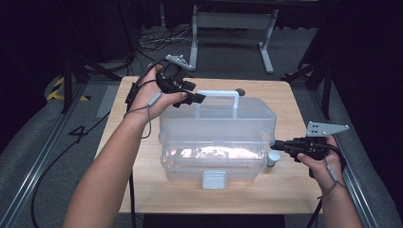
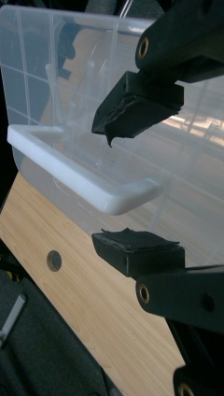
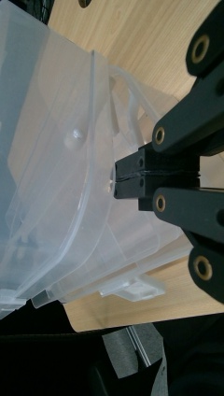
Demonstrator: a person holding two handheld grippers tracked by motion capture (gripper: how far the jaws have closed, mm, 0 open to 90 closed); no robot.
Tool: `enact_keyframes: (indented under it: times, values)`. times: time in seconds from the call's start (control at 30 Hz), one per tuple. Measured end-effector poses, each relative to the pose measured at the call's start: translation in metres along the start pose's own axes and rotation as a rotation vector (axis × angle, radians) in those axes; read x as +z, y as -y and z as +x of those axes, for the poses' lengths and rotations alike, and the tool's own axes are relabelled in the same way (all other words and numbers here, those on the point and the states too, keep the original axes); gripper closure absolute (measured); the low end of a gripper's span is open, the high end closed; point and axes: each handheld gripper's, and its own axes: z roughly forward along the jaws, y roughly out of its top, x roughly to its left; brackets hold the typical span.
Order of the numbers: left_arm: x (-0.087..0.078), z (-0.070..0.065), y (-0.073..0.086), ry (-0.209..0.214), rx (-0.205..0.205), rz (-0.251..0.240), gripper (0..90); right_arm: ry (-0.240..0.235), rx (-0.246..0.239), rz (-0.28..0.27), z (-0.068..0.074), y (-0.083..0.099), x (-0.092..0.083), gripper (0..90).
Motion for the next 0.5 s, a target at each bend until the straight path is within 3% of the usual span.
enact_keyframes:
  times: [0.3, 0.5]
  values:
    - [-0.033, -0.006, 0.015, -0.038, -0.023, -0.058, 45.3, 0.007, -0.014, -0.017, -0.004, -0.008, -0.001, 90.0]
    - [-0.049, -0.012, 0.025, -0.054, -0.031, -0.071, 45.1, 0.008, -0.016, -0.021, -0.008, -0.013, 0.0, 90.0]
